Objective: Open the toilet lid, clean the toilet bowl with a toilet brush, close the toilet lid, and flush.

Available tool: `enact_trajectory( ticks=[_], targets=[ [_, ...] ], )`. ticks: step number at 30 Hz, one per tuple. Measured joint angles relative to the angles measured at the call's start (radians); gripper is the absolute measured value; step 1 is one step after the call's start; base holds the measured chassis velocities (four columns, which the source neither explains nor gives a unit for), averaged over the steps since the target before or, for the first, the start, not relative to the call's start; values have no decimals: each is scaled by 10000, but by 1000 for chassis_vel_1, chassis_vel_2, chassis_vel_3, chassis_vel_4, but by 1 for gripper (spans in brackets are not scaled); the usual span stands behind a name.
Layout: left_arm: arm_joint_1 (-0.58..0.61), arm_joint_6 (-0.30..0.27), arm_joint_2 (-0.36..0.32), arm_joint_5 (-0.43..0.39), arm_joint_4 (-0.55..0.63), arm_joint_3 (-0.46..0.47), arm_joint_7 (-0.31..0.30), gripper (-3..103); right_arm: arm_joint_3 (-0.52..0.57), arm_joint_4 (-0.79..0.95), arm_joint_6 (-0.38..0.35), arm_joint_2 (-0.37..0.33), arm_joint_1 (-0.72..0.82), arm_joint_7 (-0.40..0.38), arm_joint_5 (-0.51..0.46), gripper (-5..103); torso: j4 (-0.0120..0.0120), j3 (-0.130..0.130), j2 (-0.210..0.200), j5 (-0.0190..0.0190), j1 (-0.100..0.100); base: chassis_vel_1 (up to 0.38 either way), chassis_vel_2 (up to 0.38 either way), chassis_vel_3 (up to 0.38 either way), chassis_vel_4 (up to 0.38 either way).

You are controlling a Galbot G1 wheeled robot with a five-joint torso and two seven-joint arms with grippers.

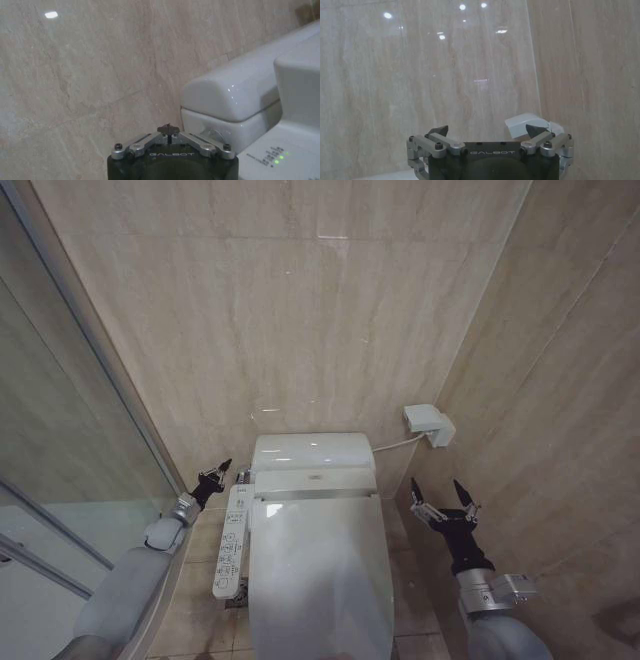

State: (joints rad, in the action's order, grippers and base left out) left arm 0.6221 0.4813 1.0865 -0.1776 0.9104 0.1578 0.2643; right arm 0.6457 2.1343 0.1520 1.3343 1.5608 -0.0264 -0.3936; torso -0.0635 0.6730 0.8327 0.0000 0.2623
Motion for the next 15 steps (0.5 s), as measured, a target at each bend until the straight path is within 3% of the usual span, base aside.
enact_trajectory(
  ticks=[15],
  targets=[
    [84,186,-184,-9,34,43,225,0,0,0,0,0,-1,0,0,100,-1,1,0,-1,1,0,0,0,0]
  ],
)
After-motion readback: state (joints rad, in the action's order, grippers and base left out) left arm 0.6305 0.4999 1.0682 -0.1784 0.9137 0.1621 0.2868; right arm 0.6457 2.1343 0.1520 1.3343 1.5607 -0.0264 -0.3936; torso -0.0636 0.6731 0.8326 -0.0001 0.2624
